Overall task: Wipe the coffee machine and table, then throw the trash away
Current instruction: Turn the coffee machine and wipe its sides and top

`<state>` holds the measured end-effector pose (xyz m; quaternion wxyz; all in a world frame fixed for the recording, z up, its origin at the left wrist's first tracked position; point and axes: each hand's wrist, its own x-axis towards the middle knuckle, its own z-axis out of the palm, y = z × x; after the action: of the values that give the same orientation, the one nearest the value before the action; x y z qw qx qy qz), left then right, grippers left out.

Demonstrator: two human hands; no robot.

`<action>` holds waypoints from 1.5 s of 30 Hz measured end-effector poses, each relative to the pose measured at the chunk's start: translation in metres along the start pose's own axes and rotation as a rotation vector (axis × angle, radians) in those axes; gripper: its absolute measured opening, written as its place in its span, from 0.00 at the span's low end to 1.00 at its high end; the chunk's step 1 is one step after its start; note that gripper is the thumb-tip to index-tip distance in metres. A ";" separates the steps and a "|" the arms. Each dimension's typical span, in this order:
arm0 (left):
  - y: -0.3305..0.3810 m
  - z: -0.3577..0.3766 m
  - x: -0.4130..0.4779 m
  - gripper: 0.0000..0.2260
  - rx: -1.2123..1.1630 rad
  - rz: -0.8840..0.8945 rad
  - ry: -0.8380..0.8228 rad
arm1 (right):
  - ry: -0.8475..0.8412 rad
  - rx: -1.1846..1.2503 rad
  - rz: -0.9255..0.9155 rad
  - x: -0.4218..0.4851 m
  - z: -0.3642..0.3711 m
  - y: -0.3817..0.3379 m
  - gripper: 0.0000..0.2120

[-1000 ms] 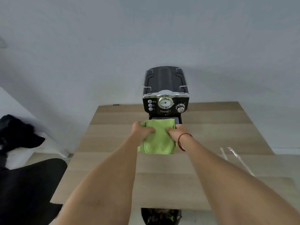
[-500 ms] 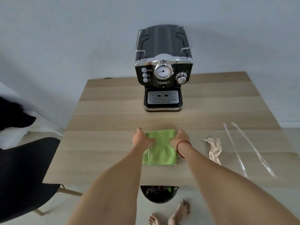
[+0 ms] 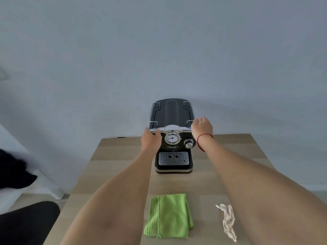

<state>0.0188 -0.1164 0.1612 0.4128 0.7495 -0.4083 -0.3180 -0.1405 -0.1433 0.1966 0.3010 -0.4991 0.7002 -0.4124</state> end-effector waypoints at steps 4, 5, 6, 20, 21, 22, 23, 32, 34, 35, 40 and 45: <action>0.003 0.009 0.015 0.22 0.018 -0.034 -0.034 | -0.036 -0.084 -0.028 0.021 0.005 -0.011 0.18; 0.003 0.010 0.018 0.20 0.021 -0.031 -0.022 | -0.029 -0.085 -0.016 0.028 0.009 -0.011 0.18; 0.002 0.012 0.020 0.18 0.017 -0.021 -0.008 | -0.018 -0.082 0.003 0.033 0.012 -0.012 0.19; -0.003 0.017 0.041 0.07 -0.030 0.022 0.074 | 0.004 0.215 0.317 0.059 0.029 -0.012 0.14; -0.002 0.018 0.043 0.09 -0.046 0.016 0.071 | 0.008 0.237 0.314 0.057 0.031 -0.010 0.14; -0.001 0.019 0.047 0.11 -0.056 0.014 0.063 | 0.020 0.287 0.333 0.053 0.032 -0.009 0.14; 0.000 0.021 0.052 0.15 -0.053 0.019 0.051 | 0.032 0.345 0.360 0.050 0.033 -0.008 0.15; 0.015 0.037 0.082 0.23 -0.182 -0.010 0.046 | 0.055 0.420 0.458 0.046 0.026 -0.005 0.12; 0.016 0.043 0.070 0.25 -0.236 -0.024 0.098 | 0.093 0.378 0.425 0.061 0.021 -0.003 0.12; 0.018 0.046 0.061 0.26 -0.240 0.006 0.104 | 0.106 0.365 0.415 0.069 0.018 -0.002 0.12; 0.025 0.074 0.029 0.35 -0.201 0.052 0.097 | 0.146 0.306 0.393 0.093 0.022 -0.010 0.15; 0.031 0.077 0.037 0.32 -0.145 0.042 0.178 | 0.142 0.278 0.369 0.101 0.027 -0.009 0.14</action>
<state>-0.0373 -0.1866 0.1486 0.5071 0.7342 -0.3615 -0.2705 -0.1460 -0.2478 0.1907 0.3872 -0.2864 0.7354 -0.4767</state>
